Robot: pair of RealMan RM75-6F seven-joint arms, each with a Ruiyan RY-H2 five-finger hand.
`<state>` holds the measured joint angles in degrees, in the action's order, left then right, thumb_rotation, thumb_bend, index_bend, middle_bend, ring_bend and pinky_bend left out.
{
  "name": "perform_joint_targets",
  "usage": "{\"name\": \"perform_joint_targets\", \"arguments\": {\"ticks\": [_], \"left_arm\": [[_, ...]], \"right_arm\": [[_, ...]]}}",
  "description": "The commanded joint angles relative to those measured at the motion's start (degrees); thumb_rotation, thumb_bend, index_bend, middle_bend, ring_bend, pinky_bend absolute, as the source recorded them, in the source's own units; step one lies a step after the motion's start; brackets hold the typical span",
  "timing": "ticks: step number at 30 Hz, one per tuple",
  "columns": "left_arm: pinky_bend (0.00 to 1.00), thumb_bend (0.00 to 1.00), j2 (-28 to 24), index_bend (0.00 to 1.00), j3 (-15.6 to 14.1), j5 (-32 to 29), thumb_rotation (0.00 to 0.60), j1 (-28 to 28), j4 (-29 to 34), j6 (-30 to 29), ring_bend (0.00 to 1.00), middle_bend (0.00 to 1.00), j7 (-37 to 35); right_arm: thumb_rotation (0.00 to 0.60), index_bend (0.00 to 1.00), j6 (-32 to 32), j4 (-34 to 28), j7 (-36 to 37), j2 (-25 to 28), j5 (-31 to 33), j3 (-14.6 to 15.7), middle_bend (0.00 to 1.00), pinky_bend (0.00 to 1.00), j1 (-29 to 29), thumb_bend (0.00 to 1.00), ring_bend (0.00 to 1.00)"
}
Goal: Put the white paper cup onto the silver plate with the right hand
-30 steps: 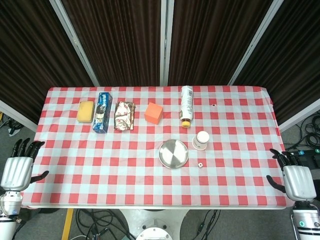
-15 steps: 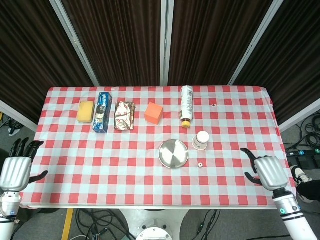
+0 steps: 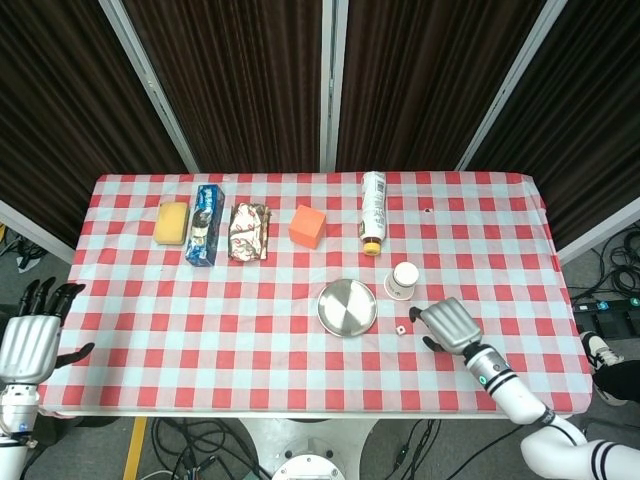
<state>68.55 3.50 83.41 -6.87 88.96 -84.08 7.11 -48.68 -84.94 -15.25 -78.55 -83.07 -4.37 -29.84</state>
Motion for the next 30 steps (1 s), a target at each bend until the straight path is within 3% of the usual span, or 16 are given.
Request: {"name": "perform_joint_targets", "arguments": {"ticks": [1, 19, 25, 30], "left_arm": [[0.07, 0.02, 0.0, 0.17, 0.13, -0.07, 0.6, -0.18, -0.1, 0.21, 0.07, 0.18, -0.13], [0.07, 0.02, 0.2, 0.17, 0.57, -0.63, 0.6, -0.59, -0.47, 0.58, 0.07, 0.18, -0.37], [0.07, 0.02, 0.16, 0.17, 0.43, -0.48, 0.6, -0.59, -0.63, 0.65, 0.07, 0.18, -0.66], [0.07, 0.02, 0.2, 0.17, 0.42, -0.43, 0.6, -0.33, -0.69, 0.16, 0.07, 0.18, -0.99]], "right_arm": [[0.6, 0.41, 1.76, 2.56, -0.34, -2.53, 0.82, 0.38, 0.98, 0.95, -1.42, 0.24, 0.98], [0.6, 0.45, 2.78, 10.52, 2.44, -9.09, 1.31, 1.21, 0.98, 0.95, -5.31, 0.24, 0.98], [0.6, 0.51, 2.11, 11.86, 3.52, -10.34, 0.77, 1.79, 0.98, 0.96, -5.82, 0.26, 0.98], [0.6, 0.62, 0.19, 12.01, 3.92, -10.74, 0.2, 1.47, 0.99, 0.97, -6.0, 0.3, 0.98]]}}
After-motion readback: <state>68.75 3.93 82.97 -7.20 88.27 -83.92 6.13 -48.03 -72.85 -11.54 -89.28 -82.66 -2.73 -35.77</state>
